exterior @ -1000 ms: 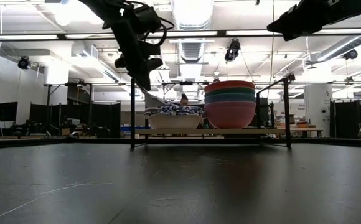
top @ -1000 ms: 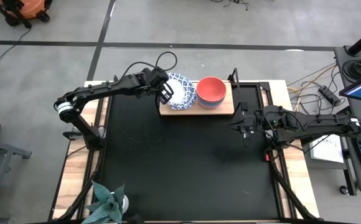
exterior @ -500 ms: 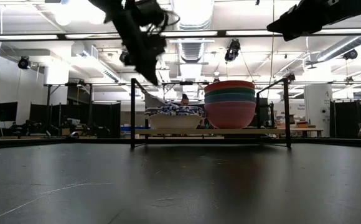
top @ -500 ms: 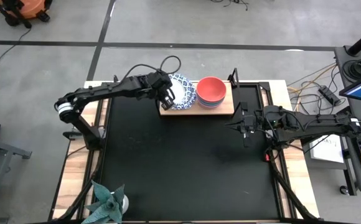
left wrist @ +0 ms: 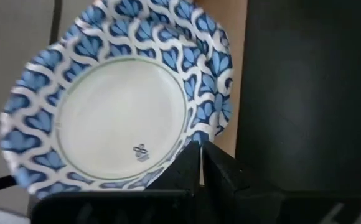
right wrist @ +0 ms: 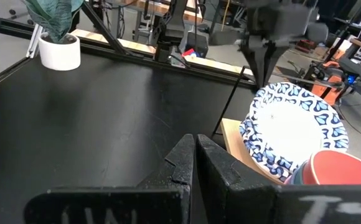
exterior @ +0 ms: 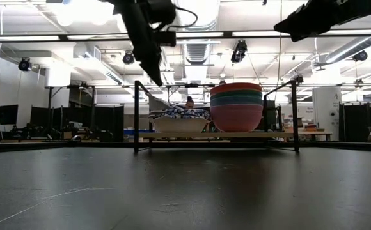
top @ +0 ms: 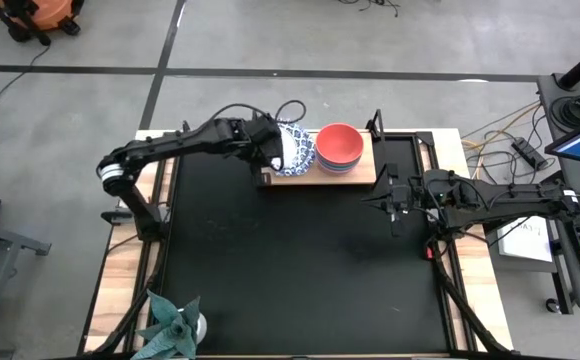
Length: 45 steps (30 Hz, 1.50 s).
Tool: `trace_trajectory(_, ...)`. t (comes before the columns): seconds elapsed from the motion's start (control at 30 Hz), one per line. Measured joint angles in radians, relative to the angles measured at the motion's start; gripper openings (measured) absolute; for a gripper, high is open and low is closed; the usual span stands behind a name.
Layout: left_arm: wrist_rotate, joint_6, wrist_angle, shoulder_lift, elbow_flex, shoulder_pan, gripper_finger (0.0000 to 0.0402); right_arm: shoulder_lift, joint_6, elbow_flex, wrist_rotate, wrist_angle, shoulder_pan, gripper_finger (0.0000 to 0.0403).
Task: Place and stack bowls onto a shelf
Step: Stack the white and blue bowl on top of the white and blue bowl on the shelf, then return to Home Position
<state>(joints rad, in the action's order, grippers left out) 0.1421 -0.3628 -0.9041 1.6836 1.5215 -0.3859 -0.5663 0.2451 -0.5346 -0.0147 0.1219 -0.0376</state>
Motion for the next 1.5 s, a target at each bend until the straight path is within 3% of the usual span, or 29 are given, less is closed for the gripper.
trace_trajectory(0.2,0.080,0.014,-0.019,0.085,-0.001,-0.001,0.0001,0.000,0.001,0.000,0.000,0.000,0.000,0.0009)
trace_trajectory(0.43,0.078,0.034,0.014,0.161,0.018,0.002,0.0001,0.000,0.001,0.000,0.000,0.000,0.000,0.0009)
trace_trajectory(0.67,0.013,0.059,-0.010,0.165,0.123,0.006,0.0001,0.000,0.001,0.000,0.000,0.001,0.000,0.0009)
trace_trajectory(0.8,-0.082,0.135,-0.040,0.145,0.188,0.022,0.0001,0.000,0.009,0.000,0.000,0.001,0.000,0.0009)
trace_trajectory(1.0,-0.128,0.166,-0.040,0.088,0.185,0.114,0.0001,0.000,0.025,0.000,-0.022,0.003,0.000,0.0009)
trace_trajectory(1.2,-0.130,0.161,0.087,-0.051,0.022,0.251,0.0000,0.032,0.070,0.017,-0.073,0.004,0.000,0.0009)
trace_trajectory(1.5,-0.130,0.234,0.444,-0.453,-0.458,0.328,0.0000,0.191,0.089,0.090,-0.098,0.004,0.000,0.0009)
